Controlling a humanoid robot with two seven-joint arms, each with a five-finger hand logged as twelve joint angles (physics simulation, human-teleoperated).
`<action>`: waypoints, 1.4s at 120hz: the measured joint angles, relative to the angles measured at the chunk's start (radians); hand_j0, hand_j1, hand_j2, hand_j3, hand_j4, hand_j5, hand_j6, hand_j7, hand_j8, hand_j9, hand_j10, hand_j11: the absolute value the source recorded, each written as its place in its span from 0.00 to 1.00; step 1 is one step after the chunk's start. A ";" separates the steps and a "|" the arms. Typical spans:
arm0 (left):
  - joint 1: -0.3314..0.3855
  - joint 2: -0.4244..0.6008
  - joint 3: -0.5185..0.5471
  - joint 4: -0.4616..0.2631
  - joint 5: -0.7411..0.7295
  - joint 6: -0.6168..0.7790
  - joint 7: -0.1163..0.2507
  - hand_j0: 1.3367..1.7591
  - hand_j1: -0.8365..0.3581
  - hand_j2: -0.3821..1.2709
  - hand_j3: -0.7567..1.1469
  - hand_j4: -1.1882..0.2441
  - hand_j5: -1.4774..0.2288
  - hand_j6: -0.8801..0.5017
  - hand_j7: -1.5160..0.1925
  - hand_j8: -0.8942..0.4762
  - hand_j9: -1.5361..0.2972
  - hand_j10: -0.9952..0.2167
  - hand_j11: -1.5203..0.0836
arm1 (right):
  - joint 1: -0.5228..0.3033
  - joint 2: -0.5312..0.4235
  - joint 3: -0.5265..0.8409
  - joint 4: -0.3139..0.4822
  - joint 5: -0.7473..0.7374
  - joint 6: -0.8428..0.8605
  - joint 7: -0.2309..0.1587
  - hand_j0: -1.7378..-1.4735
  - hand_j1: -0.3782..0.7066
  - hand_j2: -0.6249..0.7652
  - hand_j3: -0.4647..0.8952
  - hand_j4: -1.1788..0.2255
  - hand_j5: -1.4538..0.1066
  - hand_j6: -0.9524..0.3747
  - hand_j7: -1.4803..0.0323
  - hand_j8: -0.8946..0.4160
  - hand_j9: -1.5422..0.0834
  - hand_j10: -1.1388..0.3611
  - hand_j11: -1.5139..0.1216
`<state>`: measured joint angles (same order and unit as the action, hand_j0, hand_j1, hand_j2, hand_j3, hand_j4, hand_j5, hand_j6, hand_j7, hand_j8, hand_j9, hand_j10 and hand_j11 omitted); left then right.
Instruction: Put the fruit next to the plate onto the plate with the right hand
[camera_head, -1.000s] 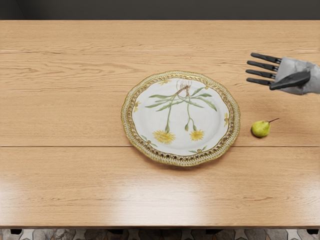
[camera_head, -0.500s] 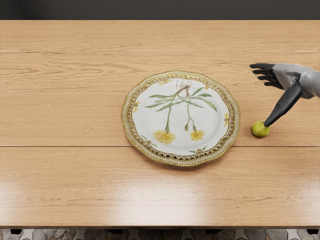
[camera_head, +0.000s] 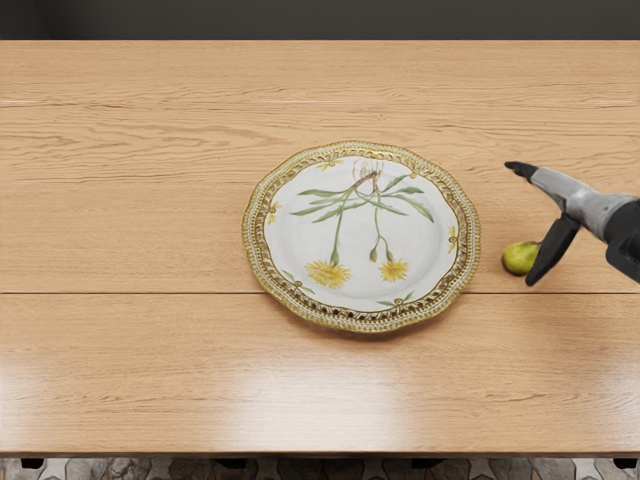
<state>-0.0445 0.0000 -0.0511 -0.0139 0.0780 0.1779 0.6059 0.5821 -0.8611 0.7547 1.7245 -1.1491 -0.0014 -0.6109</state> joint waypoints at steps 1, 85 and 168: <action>0.000 0.000 0.000 0.000 0.000 0.000 0.000 0.76 0.99 0.23 0.40 0.83 0.87 0.63 0.89 0.65 0.84 0.82 0.95 | -0.001 0.003 -0.001 0.000 -0.005 -0.001 0.000 0.30 0.03 0.45 0.34 0.84 0.93 0.71 0.98 0.68 0.95 0.76 0.93; 0.000 0.000 0.000 0.000 0.000 0.000 0.000 0.76 0.99 0.23 0.40 0.83 0.87 0.63 0.89 0.65 0.84 0.82 0.95 | -0.063 0.122 -0.045 -0.084 -0.181 -0.171 0.000 0.30 0.16 0.43 0.34 0.75 0.83 0.62 0.87 0.58 0.85 0.67 0.83; 0.000 0.000 0.000 0.000 0.000 0.000 0.000 0.76 0.99 0.23 0.40 0.83 0.87 0.64 0.89 0.65 0.84 0.82 0.95 | -0.118 0.163 -0.046 -0.123 -0.231 -0.220 0.000 0.30 0.32 0.41 0.34 0.65 0.71 0.51 0.75 0.47 0.73 0.58 0.71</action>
<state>-0.0445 0.0000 -0.0510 -0.0139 0.0780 0.1779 0.6059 0.4640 -0.6985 0.7083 1.6019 -1.3805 -0.2212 -0.6109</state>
